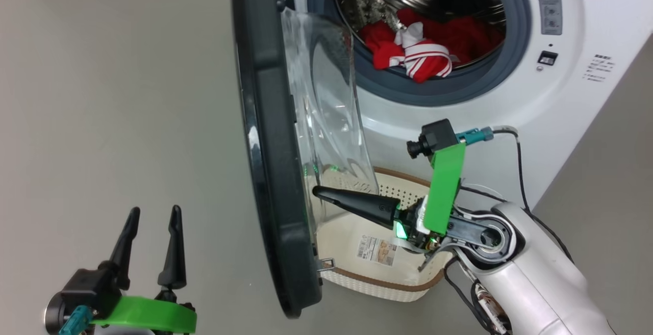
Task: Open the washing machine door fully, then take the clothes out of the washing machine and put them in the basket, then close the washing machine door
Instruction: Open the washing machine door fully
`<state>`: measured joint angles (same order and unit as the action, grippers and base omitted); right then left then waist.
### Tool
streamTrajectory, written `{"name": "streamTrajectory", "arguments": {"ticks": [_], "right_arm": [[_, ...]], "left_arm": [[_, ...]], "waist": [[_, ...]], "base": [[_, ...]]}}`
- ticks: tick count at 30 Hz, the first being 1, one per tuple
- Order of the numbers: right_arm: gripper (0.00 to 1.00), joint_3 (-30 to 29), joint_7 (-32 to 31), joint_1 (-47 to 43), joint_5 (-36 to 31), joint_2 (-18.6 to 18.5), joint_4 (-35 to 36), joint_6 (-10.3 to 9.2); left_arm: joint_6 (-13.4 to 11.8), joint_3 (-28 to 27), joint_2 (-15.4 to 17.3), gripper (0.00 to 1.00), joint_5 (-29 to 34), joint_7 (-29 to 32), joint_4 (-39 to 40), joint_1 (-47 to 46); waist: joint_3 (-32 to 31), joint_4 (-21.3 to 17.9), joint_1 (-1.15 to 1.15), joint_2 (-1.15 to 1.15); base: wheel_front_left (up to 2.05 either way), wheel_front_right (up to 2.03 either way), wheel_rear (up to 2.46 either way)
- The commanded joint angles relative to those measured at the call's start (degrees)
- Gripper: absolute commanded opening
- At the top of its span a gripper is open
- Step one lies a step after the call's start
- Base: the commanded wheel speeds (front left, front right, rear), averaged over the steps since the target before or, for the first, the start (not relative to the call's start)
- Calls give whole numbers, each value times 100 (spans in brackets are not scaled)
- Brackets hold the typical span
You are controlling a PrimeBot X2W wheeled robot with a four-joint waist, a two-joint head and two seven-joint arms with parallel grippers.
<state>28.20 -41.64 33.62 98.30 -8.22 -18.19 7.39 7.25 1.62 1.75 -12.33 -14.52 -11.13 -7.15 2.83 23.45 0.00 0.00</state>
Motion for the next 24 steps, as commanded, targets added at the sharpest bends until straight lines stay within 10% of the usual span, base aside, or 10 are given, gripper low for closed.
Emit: {"name": "streamTrajectory", "arguments": {"ticks": [1,3,5,24], "right_arm": [[36,-42,94,-92,-78,28,214,10],[44,-63,118,-123,-97,9,254,10],[100,-104,180,-187,-148,-33,346,10],[100,-697,2100,-1107,-1729,-721,1825,10]], "left_arm": [[-18,-193,112,100,28,-48,114,-8],[-17,-197,112,100,31,-48,116,4],[-15,-206,112,100,37,-48,122,29],[3,-387,132,100,90,-48,234,178]], "waist": [[-79,-102,0,0],[-98,-138,0,0],[-130,-214,0,0],[-181,-709,0,0]], "base": [[0,0,0],[0,0,0],[0,0,0],[0,0,0]]}}
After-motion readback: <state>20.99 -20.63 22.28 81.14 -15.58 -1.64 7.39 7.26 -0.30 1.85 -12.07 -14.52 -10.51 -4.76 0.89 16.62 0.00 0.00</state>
